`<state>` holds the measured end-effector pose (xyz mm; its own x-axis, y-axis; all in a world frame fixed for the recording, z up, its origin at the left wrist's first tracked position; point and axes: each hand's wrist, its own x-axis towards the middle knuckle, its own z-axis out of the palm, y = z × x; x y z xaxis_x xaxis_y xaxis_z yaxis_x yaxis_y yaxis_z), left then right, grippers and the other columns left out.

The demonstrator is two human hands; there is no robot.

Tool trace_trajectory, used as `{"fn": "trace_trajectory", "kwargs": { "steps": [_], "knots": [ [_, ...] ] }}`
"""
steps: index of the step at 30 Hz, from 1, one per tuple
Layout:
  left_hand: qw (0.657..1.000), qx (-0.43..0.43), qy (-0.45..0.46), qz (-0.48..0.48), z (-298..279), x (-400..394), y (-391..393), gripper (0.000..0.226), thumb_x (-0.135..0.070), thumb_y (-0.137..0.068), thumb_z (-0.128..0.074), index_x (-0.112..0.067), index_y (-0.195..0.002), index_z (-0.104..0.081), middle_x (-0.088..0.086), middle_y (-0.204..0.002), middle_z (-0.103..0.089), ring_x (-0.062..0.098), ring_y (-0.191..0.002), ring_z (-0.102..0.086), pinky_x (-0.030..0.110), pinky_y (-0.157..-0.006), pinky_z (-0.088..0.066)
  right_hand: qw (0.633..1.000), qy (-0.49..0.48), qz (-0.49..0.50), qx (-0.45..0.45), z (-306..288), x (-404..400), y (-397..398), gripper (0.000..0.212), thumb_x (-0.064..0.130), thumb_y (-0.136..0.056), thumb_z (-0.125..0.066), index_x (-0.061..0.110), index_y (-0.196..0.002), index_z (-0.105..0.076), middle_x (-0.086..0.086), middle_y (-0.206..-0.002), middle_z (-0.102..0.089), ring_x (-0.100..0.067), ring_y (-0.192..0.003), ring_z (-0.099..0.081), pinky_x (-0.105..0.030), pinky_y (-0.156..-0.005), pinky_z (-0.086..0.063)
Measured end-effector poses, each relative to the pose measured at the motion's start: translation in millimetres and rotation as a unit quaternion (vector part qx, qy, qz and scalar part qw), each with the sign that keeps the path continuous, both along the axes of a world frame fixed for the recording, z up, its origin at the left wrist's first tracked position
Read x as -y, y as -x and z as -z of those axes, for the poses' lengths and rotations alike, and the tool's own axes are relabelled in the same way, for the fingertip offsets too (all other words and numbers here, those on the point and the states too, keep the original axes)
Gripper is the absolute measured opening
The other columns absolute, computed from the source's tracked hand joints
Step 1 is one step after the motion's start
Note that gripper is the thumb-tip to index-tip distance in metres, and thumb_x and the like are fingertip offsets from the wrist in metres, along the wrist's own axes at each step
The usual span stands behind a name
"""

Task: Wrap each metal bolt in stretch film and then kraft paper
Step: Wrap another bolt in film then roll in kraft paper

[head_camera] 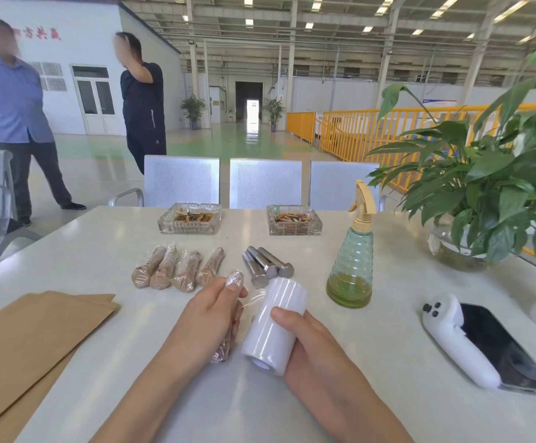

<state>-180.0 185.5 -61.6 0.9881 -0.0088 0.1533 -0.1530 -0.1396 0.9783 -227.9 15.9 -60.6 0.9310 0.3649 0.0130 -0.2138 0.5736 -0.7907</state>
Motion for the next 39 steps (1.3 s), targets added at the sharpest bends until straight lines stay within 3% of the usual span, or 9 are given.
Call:
{"fn": "trace_trajectory", "kwargs": {
  "steps": [4,9,14,17,20,26,30,33,39],
  "knots": [
    [0.992,0.081,-0.095,-0.002,0.0,-11.6,0.4,0.026,-0.035,-0.105,-0.054,-0.018,-0.086,-0.06,0.016,-0.075,-0.064,0.034,-0.064,-0.064,0.047,-0.066,-0.053,0.999,-0.022,0.005,-0.032,-1.9,5.3,1.2,0.052,0.013,-0.089,-0.071,0.0,-0.137,-0.058,-0.024,-0.116,-0.069,-0.033,-0.099,-0.071,-0.04,-0.077,-0.06],
    [0.971,0.155,-0.169,-0.065,2.5,-6.9,2.4,0.023,-0.034,-0.102,-0.058,-0.027,-0.08,-0.056,0.003,-0.065,-0.063,0.012,-0.054,-0.06,0.023,-0.056,-0.045,0.999,-0.041,-0.026,-0.022,-3.4,5.2,5.1,0.054,0.015,-0.087,-0.068,0.001,-0.138,-0.059,-0.025,-0.123,-0.069,-0.035,-0.108,-0.071,-0.041,-0.084,-0.06],
    [0.973,0.102,-0.193,-0.082,10.0,-5.5,-2.2,0.031,-0.045,-0.102,-0.053,-0.022,-0.081,-0.054,0.003,-0.065,-0.062,0.012,-0.058,-0.053,0.032,-0.063,-0.045,0.999,-0.017,-0.031,-0.017,-5.1,2.8,5.4,0.048,0.015,-0.083,-0.07,0.002,-0.129,-0.064,-0.022,-0.112,-0.073,-0.032,-0.1,-0.074,-0.039,-0.078,-0.061],
    [0.992,-0.001,-0.102,-0.071,4.7,-0.9,-2.7,0.039,-0.053,-0.096,-0.053,-0.02,-0.081,-0.066,0.001,-0.061,-0.063,0.016,-0.055,-0.056,0.033,-0.057,-0.044,1.0,-0.002,-0.013,-0.026,-6.4,1.5,4.3,0.054,0.014,-0.076,-0.073,0.002,-0.128,-0.064,-0.021,-0.105,-0.073,-0.03,-0.092,-0.074,-0.039,-0.074,-0.061],
    [0.997,-0.067,0.024,-0.018,0.7,-0.8,-2.3,0.037,-0.044,-0.098,-0.056,-0.01,-0.088,-0.066,0.008,-0.069,-0.06,0.021,-0.057,-0.054,0.032,-0.059,-0.042,0.999,-0.001,-0.004,-0.034,-7.5,1.4,4.1,0.057,0.012,-0.077,-0.074,0.001,-0.132,-0.062,-0.021,-0.108,-0.073,-0.03,-0.095,-0.074,-0.039,-0.076,-0.061],
    [0.997,-0.036,0.01,0.062,-6.7,-6.2,6.4,0.027,-0.037,-0.103,-0.056,-0.012,-0.098,-0.063,0.0,-0.085,-0.075,0.018,-0.067,-0.058,0.033,-0.063,-0.046,0.999,-0.022,-0.015,-0.032,-7.9,4.3,5.4,0.054,0.017,-0.088,-0.062,0.006,-0.14,-0.057,-0.022,-0.125,-0.07,-0.03,-0.106,-0.073,-0.041,-0.08,-0.061],
    [0.996,-0.03,0.034,0.075,-10.2,-6.1,10.0,0.021,-0.029,-0.103,-0.058,-0.008,-0.104,-0.06,0.012,-0.073,-0.067,0.023,-0.055,-0.058,0.028,-0.045,-0.047,0.999,-0.014,-0.017,-0.044,-7.0,2.7,5.2,0.056,0.019,-0.088,-0.063,0.007,-0.142,-0.056,-0.03,-0.136,-0.061,-0.037,-0.122,-0.064,-0.05,-0.094,-0.057],
    [0.997,-0.007,0.052,0.052,-9.8,-4.1,10.7,0.018,-0.024,-0.103,-0.058,-0.007,-0.106,-0.055,0.012,-0.065,-0.061,0.024,-0.05,-0.055,0.027,-0.043,-0.045,0.998,-0.034,-0.014,-0.042,-5.3,3.0,4.2,0.052,0.013,-0.092,-0.06,0.003,-0.143,-0.054,-0.035,-0.138,-0.057,-0.047,-0.131,-0.056,-0.06,-0.112,-0.044],
    [0.983,0.109,-0.145,-0.018,2.3,-2.6,4.0,0.01,-0.034,-0.102,-0.058,-0.024,-0.1,-0.058,0.002,-0.059,-0.062,0.011,-0.049,-0.055,0.021,-0.048,-0.042,0.999,-0.024,-0.008,-0.042,-3.3,0.2,1.7,0.049,0.013,-0.096,-0.055,0.005,-0.144,-0.053,-0.027,-0.139,-0.06,-0.043,-0.132,-0.057,-0.059,-0.115,-0.04]
  ]
}}
